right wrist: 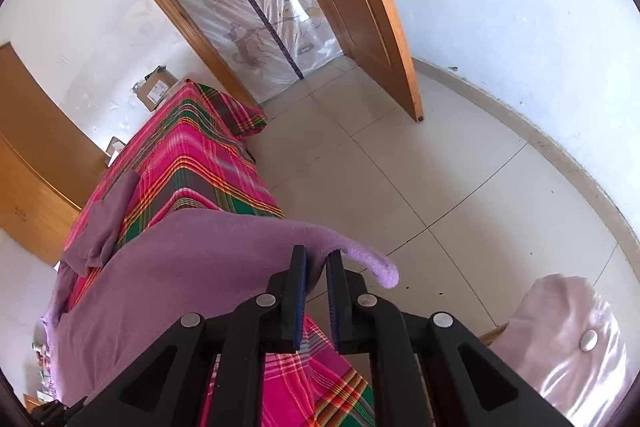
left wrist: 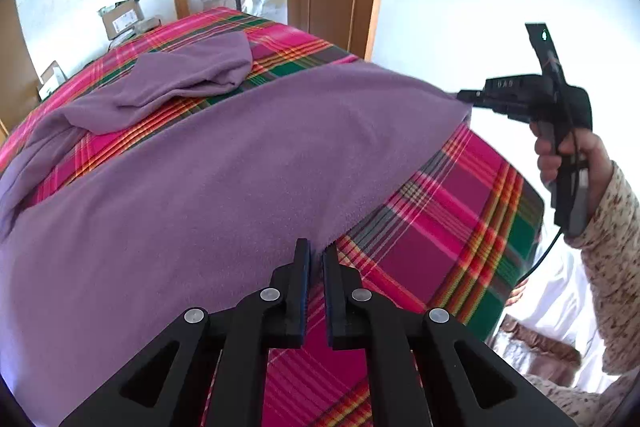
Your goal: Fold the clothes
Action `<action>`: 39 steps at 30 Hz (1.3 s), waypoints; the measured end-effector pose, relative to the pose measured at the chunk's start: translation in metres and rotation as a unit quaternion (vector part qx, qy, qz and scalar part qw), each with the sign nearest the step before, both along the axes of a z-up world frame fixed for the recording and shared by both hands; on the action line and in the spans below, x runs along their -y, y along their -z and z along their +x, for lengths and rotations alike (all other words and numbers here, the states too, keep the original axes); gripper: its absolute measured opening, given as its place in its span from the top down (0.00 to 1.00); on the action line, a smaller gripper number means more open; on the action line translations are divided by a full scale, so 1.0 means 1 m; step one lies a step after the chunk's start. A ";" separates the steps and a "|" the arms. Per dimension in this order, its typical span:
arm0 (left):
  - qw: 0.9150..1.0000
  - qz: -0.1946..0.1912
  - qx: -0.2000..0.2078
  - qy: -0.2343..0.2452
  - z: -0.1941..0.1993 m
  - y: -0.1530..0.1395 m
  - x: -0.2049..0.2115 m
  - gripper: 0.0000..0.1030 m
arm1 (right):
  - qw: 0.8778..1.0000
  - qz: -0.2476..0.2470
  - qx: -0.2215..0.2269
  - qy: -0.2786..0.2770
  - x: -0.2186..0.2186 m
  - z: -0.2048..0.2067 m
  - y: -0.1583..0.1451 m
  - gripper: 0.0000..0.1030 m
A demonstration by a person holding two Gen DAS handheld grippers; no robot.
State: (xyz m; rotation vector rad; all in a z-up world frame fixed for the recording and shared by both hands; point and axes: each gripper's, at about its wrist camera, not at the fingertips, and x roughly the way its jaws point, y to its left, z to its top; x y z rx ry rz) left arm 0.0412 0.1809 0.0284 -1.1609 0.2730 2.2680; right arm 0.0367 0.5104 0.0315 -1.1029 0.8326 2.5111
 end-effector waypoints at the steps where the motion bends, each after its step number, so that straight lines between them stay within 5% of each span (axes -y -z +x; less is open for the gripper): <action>1: 1.000 0.003 0.001 0.000 0.001 -0.001 0.002 0.94 | 1.000 0.006 0.000 0.003 0.002 0.001 -0.004 0.91; 6: 1.000 0.017 0.004 0.004 0.008 -0.008 0.010 0.92 | 0.997 0.082 0.000 0.010 0.024 0.001 -0.032 0.91; 9: 1.000 0.025 -0.001 0.005 0.014 -0.014 0.017 0.82 | 0.991 0.135 0.006 0.025 0.037 0.002 -0.048 0.91; 16: 0.999 0.044 -0.002 -0.019 0.017 -0.022 0.050 0.82 | 0.989 0.138 0.026 0.049 0.050 0.002 -0.059 0.91; 21: 0.996 0.053 -0.003 -0.070 0.012 -0.032 0.101 0.82 | 0.992 0.117 -0.013 -0.047 0.102 -0.013 -0.062 0.90; 26: 0.990 0.047 -0.013 -0.129 0.009 -0.046 0.163 0.81 | 0.979 0.147 -0.006 -0.143 0.174 -0.038 -0.062 0.89; 30: 0.980 0.018 -0.059 -0.188 0.011 -0.075 0.227 0.81 | 0.969 0.157 -0.046 -0.183 0.208 -0.052 -0.106 0.89; 36: 0.965 -0.028 -0.103 -0.238 -0.004 -0.117 0.311 0.76 | 0.933 0.240 -0.118 -0.243 0.273 -0.071 -0.199 0.87; 39: 0.955 -0.053 -0.098 -0.273 -0.024 -0.134 0.349 0.76 | 0.917 0.241 -0.157 -0.277 0.306 -0.092 -0.243 0.85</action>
